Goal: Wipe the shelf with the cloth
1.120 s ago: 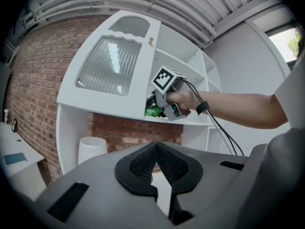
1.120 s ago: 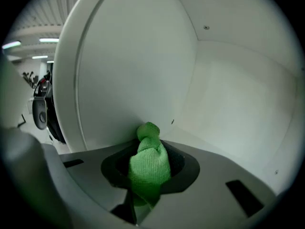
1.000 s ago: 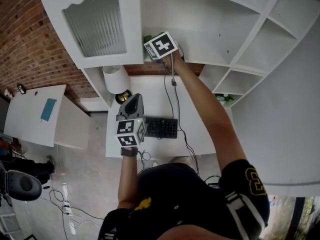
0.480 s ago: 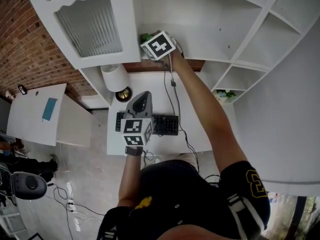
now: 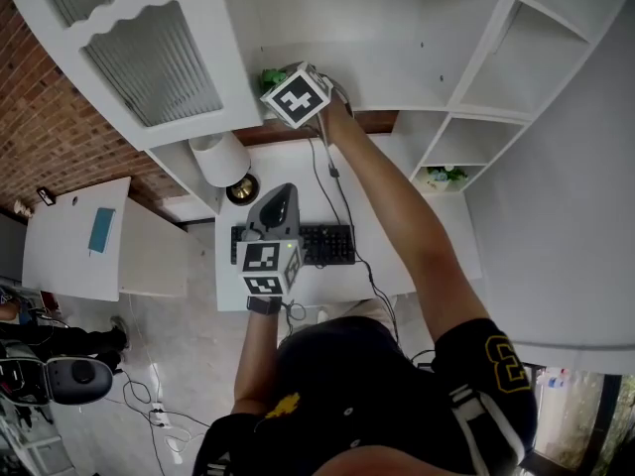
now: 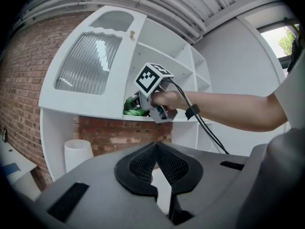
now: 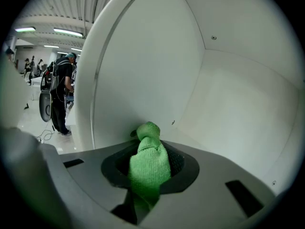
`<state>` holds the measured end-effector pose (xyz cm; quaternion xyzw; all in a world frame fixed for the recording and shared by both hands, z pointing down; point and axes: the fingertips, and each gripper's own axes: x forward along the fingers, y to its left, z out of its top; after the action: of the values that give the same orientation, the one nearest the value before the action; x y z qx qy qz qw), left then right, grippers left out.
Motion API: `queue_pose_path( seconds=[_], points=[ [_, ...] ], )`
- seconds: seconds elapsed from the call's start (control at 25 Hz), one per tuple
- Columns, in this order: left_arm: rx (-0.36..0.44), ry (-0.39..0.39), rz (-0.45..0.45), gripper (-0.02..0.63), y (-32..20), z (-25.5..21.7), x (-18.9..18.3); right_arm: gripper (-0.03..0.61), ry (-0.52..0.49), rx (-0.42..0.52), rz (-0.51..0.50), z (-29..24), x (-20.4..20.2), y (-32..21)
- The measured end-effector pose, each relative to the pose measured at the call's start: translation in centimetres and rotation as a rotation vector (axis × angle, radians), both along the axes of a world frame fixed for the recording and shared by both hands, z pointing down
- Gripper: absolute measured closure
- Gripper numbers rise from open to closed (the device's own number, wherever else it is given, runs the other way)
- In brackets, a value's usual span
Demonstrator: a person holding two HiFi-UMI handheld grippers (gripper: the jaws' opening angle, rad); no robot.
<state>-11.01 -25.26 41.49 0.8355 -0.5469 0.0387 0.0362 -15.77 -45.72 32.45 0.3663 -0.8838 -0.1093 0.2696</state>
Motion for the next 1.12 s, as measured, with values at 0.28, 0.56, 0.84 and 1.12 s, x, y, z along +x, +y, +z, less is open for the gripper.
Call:
queue_pose_path(
  seconds=[0.28, 0.56, 0.84, 1.12],
  points=[
    [0.003, -0.005, -0.009, 0.595, 0.8, -0.3, 0.3, 0.503, -0.004, -0.004, 0.013, 0.2, 2.3, 0.3],
    [0.01, -0.017, 0.006, 0.595, 1.1, -0.3, 1.2, 0.503, 0.005, -0.006, 0.032, 0.2, 4.7, -0.6],
    [0.007, -0.012, -0.004, 0.595, 1.1, 0.0, 1.0, 0.503, -0.003, -0.029, 0.073, 0.8, 6.5, -1.0],
    [0.001, -0.011, -0.012, 0.595, 1.4, 0.2, 0.9, 0.503, 0.0, -0.03, 0.066, 0.8, 6.5, -0.9]
  ],
)
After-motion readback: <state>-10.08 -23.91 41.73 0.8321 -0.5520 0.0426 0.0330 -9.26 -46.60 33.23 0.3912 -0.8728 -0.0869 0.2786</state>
